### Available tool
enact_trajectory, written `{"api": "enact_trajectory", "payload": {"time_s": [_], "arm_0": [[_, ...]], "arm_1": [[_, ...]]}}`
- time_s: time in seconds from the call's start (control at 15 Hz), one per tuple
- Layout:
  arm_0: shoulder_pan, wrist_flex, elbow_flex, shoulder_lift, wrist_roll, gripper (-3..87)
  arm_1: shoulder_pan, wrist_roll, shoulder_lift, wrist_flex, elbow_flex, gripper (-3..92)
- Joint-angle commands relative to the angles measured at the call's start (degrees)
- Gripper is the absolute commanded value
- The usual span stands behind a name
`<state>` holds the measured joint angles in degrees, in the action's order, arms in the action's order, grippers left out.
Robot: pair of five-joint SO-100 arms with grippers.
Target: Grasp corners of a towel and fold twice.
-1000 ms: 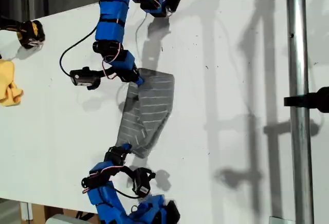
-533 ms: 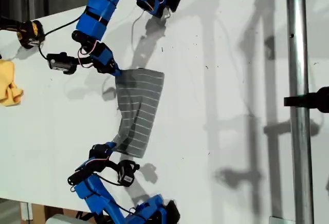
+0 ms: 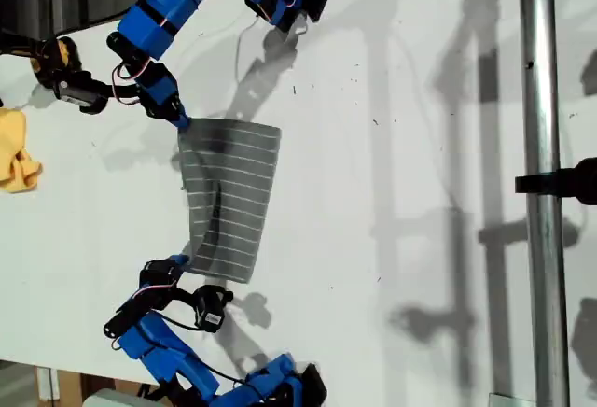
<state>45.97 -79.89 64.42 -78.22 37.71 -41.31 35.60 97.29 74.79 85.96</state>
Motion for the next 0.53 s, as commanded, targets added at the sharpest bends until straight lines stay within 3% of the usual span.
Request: {"api": "enact_trajectory", "payload": {"time_s": [0.0,0.47], "arm_0": [[0.8,0.3,-3.2,-0.1,-0.7,-1.0],[-4.4,-3.3,4.2,0.2,1.8,-1.0]], "arm_1": [[0.5,-1.1,4.0,-1.9,-2.9,-0.1],[12.4,3.8,4.8,-1.4,5.4,-0.1]]}}
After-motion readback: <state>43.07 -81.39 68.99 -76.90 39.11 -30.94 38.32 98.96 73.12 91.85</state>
